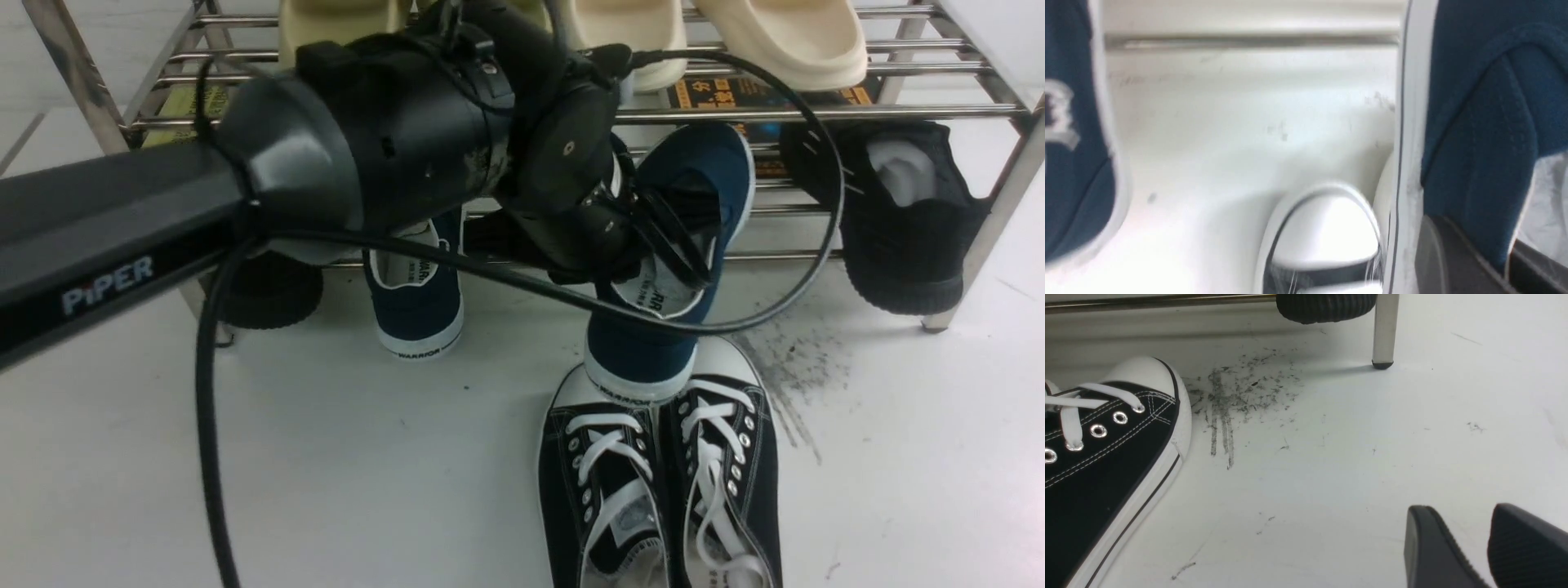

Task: Take the shoes off the shelf with your hand on the white table.

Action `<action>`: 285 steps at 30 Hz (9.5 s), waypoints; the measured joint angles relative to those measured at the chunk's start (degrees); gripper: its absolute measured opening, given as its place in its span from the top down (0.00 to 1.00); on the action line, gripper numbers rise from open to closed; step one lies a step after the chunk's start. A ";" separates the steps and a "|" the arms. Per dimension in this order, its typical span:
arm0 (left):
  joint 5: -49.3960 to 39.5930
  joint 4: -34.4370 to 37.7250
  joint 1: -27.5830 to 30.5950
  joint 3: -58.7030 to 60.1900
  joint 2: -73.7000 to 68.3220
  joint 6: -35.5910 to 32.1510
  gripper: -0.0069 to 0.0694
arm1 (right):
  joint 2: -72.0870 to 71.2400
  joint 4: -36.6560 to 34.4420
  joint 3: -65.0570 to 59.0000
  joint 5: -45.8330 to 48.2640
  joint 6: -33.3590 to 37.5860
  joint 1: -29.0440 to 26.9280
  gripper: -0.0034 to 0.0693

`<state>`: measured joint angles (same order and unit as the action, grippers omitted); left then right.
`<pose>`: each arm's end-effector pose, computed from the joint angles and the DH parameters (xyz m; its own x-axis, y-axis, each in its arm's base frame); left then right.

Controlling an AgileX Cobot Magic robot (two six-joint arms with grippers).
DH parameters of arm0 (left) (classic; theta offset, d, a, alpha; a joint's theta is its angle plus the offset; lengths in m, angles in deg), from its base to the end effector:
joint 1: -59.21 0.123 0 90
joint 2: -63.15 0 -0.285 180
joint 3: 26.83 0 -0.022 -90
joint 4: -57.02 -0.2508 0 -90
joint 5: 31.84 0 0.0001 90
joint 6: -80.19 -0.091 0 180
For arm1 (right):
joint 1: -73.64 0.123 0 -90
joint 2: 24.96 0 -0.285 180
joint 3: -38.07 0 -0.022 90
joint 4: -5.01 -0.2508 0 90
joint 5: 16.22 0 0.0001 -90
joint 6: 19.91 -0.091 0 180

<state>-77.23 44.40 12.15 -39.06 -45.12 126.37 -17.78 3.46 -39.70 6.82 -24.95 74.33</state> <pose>0.2814 -0.2816 0.3195 -0.8169 0.0003 -0.5768 0.2031 0.9361 -0.2872 0.0516 0.0016 0.1744 -0.3092 0.1089 -0.9447 0.0128 0.9938 0.1104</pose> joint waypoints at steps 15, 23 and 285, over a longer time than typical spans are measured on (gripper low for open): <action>-25.38 3.52 -8.73 0.24 22.20 -11.80 0.86 | 0.00 0.00 0.00 0.00 0.00 0.00 0.63; -25.38 1.20 -9.06 16.58 34.73 -5.45 0.86 | 0.00 0.00 0.00 0.00 0.00 0.00 0.63; -7.52 -1.90 -1.17 52.59 72.39 -7.78 0.91 | 0.00 0.00 -0.01 0.00 0.00 0.00 0.62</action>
<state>-84.75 42.50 10.99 13.52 27.28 118.59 -17.78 3.46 -39.71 6.82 -24.95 74.33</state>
